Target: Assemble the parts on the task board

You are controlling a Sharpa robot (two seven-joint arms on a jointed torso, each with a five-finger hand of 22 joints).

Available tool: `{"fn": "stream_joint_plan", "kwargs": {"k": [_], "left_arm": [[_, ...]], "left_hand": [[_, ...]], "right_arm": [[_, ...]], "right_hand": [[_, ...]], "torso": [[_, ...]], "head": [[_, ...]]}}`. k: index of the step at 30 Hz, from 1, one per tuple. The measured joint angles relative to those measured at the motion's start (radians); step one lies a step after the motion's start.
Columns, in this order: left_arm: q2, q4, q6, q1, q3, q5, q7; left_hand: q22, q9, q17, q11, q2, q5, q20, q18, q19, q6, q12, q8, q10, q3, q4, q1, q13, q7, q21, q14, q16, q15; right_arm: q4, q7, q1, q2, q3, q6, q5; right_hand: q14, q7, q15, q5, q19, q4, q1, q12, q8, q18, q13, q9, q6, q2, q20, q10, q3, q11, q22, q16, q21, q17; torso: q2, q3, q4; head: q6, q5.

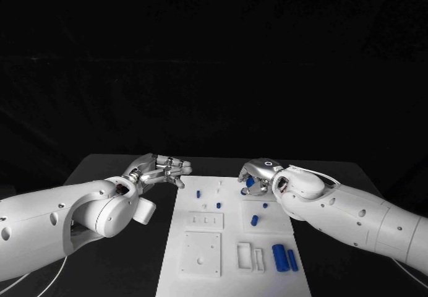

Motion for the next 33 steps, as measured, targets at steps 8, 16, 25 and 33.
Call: {"fn": "stream_joint_plan", "kwargs": {"k": [8, 16, 25, 33], "left_arm": [[0.0, 0.003, 0.004, 0.002, 0.0, -0.005, -0.001], [0.0, 0.002, 0.006, 0.002, 0.0, -0.008, -0.003], [0.0, -0.002, 0.008, 0.002, 0.0, -0.009, -0.006], [0.0, -0.003, 0.011, 0.002, 0.0, -0.009, -0.008]], "left_hand": [[0.0, 0.0, -0.003, 0.0, 0.0, 0.0, 0.0, 0.0, 0.0, -0.006, 0.0, 0.0, -0.007, -0.003, -0.003, 0.0, 0.0, 0.001, 0.0, 0.0, 0.0, 0.0], [0.0, 0.0, -0.007, 0.0, 0.0, 0.0, 0.0, 0.0, 0.0, -0.006, 0.0, 0.0, -0.007, -0.003, -0.003, 0.0, 0.0, 0.001, 0.0, 0.0, 0.004, 0.0], [0.0, 0.0, -0.007, 0.0, 0.0, 0.0, 0.0, 0.0, 0.0, -0.006, 0.0, 0.0, -0.007, -0.003, -0.003, 0.0, 0.0, 0.001, 0.0, 0.0, 0.004, 0.0], [-0.002, 0.0, -0.01, 0.0, 0.0, 0.0, 0.0, 0.0, 0.0, -0.006, 0.0, 0.0, -0.007, -0.003, -0.003, 0.0, 0.0, 0.001, 0.0, 0.0, 0.004, 0.0]], "right_arm": [[-0.01, -0.028, 0.0, 0.008, -0.001, 0.0, -0.041], [-0.013, -0.036, -0.005, 0.011, -0.003, 0.008, -0.058], [-0.022, -0.036, -0.008, 0.015, -0.003, 0.021, -0.063], [-0.025, -0.036, -0.008, 0.015, -0.003, 0.03, -0.065]], "right_hand": [[-0.005, -0.002, 0.002, -0.008, 0.018, 0.011, 0.004, 0.0, 0.0, -0.006, 0.0, 0.0, -0.005, -0.004, 0.0, 0.0, 0.017, 0.0, 0.069, 0.014, -0.046, -0.012], [-0.005, -0.002, 0.002, -0.008, 0.036, 0.012, 0.0, 0.0, 0.0, -0.007, 0.0, 0.0, -0.004, -0.008, 0.0, 0.0, 0.029, 0.0, 0.145, 0.019, -0.101, -0.018], [-0.005, 0.0, 0.002, -0.015, 0.047, 0.01, 0.0, 0.0, 0.0, -0.008, 0.0, 0.0, 0.012, -0.008, -0.004, 0.026, 0.077, -0.007, 0.215, 0.023, -0.122, -0.018], [-0.007, -0.002, 0.0, -0.024, 0.057, 0.012, -0.004, 0.0, 0.0, -0.009, 0.0, 0.0, 0.028, -0.012, -0.007, 0.045, 0.112, -0.012, 0.275, 0.023, -0.108, -0.016]], "torso": [[0.013, -0.0014, 0.003], [0.025, -0.0029, 0.0035], [0.037, -0.0054, 0.0057], [0.044, -0.0058, 0.0057]], "head": [[0.004, 0.002], [0.007, 0.003], [0.011, 0.001], [0.013, 0.0]]}}
